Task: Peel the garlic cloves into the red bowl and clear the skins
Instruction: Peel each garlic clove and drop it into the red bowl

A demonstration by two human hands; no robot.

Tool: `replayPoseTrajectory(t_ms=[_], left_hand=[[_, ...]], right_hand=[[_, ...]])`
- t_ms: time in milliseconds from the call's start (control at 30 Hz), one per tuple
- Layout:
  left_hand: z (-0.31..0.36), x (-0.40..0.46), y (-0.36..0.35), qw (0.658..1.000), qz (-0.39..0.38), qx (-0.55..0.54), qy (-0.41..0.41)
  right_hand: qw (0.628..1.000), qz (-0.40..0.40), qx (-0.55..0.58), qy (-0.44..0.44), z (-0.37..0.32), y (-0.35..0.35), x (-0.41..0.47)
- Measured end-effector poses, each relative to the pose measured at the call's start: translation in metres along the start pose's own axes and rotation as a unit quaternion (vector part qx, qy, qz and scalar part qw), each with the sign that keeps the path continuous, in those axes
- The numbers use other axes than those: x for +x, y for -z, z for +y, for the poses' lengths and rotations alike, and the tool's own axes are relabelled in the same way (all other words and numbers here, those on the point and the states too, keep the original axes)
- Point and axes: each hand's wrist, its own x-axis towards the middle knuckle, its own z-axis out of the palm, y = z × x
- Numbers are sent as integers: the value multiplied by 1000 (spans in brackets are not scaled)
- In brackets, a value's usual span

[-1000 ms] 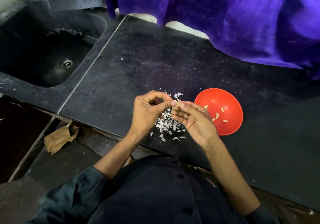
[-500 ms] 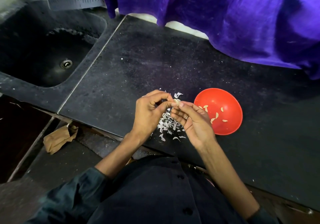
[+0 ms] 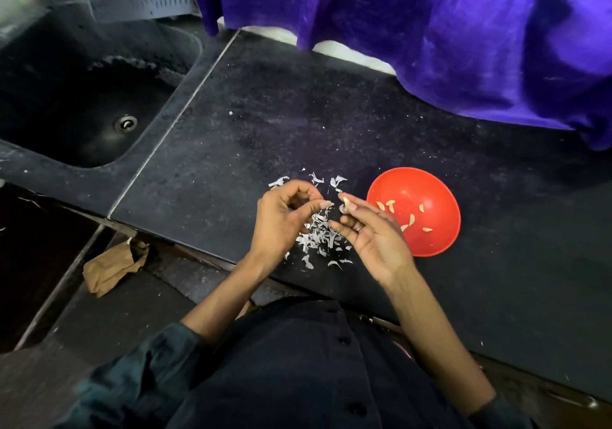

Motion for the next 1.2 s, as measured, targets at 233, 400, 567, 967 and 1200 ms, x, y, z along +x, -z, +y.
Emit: replayPoseTrajectory(t_ms=[233, 400, 567, 967, 1200], left_hand=[[-2, -1, -21, 999, -32, 2, 16], [-1, -1, -41, 998, -45, -3, 31], [1, 0, -59, 998, -60, -11, 32], [-10, 2, -69, 995, -70, 26, 59], [-15, 1, -60, 994, -49, 60, 77]], right_hand=[[1000, 14, -15, 8, 0, 20, -1], [989, 72, -103, 74, -9, 44, -6], [968, 120, -182, 121, -20, 67, -6], [918, 116, -334, 180, -31, 91, 9], [858, 179, -430, 215, -27, 97, 9]])
